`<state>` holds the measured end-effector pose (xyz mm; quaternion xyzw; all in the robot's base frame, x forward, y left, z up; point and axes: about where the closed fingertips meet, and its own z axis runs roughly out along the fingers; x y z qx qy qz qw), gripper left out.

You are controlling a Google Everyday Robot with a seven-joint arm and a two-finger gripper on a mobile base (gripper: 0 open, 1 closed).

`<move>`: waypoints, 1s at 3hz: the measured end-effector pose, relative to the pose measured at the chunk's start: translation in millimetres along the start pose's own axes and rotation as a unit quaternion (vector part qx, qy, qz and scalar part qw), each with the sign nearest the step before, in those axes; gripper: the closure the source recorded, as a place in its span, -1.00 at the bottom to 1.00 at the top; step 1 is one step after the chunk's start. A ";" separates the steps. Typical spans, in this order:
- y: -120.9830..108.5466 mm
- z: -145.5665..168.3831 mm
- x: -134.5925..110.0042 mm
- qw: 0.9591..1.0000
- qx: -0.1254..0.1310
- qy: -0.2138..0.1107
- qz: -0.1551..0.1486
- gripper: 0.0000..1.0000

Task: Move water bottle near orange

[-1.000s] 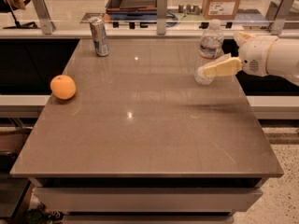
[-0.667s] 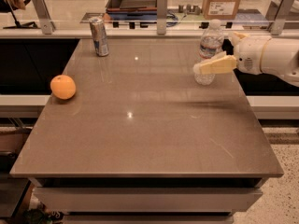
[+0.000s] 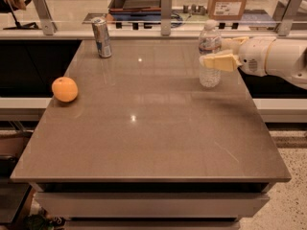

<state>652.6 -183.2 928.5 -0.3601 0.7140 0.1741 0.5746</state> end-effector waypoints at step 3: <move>4.9 5.6 -2.6 1.000 -0.006 -0.001 -0.001 1.00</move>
Offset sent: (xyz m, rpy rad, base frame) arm 0.0002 0.0025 0.0000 0.0002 0.0001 0.0038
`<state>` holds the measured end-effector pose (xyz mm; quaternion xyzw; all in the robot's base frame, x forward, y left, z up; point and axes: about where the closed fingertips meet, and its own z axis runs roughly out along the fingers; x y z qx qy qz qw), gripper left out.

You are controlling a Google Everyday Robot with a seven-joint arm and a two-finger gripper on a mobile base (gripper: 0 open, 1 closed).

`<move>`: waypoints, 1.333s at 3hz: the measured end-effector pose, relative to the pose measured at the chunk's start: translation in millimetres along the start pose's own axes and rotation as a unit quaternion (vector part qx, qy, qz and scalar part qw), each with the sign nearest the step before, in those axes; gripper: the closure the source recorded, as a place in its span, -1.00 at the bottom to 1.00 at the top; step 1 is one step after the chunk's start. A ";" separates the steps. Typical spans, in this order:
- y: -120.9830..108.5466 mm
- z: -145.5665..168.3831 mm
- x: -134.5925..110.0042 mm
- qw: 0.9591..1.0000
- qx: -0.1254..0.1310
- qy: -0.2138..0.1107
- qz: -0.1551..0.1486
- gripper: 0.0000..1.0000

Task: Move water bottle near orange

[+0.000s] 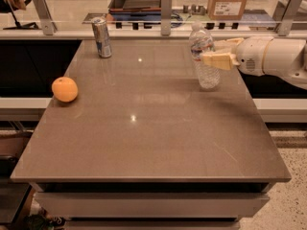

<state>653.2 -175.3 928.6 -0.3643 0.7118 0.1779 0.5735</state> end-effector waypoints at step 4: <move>70.5 36.0 -54.0 0.994 -0.102 -0.022 0.018 1.00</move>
Offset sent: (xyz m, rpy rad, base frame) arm -0.0134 0.0258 0.0151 0.0753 0.0808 0.1042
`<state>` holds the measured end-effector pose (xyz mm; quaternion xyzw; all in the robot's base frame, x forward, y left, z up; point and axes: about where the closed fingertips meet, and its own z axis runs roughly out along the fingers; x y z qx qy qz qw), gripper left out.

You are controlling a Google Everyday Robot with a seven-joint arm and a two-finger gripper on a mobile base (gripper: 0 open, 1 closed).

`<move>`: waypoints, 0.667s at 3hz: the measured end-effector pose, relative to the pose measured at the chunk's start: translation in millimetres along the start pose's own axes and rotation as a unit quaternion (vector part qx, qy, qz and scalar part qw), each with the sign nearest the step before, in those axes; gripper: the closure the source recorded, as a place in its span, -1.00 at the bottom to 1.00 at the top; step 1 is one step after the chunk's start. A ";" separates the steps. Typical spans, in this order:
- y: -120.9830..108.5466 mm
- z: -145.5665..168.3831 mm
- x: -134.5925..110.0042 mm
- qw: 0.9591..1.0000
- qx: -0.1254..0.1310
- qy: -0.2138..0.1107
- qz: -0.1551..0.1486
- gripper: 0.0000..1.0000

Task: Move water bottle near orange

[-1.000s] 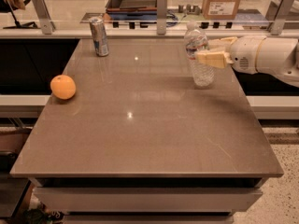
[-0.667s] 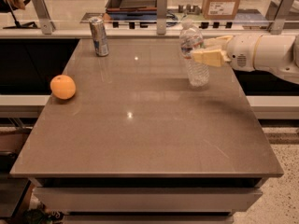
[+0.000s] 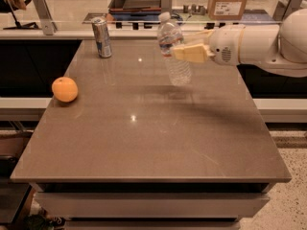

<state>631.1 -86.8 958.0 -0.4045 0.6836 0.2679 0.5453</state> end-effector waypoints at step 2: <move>82.3 60.6 -18.2 0.997 -0.051 -0.041 -0.032 1.00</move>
Offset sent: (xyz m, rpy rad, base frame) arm -0.0648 0.1624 -0.0154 0.0914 -0.1274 0.1978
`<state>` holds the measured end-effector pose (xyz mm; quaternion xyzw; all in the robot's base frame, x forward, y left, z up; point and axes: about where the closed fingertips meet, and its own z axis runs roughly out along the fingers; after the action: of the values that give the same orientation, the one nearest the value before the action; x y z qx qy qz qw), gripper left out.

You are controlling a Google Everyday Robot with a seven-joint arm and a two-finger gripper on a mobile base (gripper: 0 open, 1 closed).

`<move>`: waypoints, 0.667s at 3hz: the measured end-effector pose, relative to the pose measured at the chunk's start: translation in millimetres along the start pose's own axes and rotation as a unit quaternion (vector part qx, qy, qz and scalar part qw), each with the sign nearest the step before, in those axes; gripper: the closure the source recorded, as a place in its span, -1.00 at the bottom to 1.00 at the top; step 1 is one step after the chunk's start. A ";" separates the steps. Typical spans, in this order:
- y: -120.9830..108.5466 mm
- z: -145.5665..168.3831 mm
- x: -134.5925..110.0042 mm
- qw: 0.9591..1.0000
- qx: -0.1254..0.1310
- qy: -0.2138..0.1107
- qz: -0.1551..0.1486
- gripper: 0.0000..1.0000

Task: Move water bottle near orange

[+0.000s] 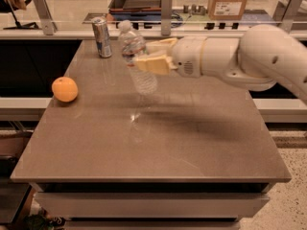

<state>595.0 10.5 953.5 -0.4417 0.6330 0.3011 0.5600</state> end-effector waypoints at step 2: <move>74.5 64.5 -8.8 0.999 -0.031 -0.035 -0.026 1.00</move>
Offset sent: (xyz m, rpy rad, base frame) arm -0.0565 0.1390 -0.0191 0.0545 -0.0832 0.1015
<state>556.6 100.9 941.3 -0.4646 0.5915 0.3207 0.5757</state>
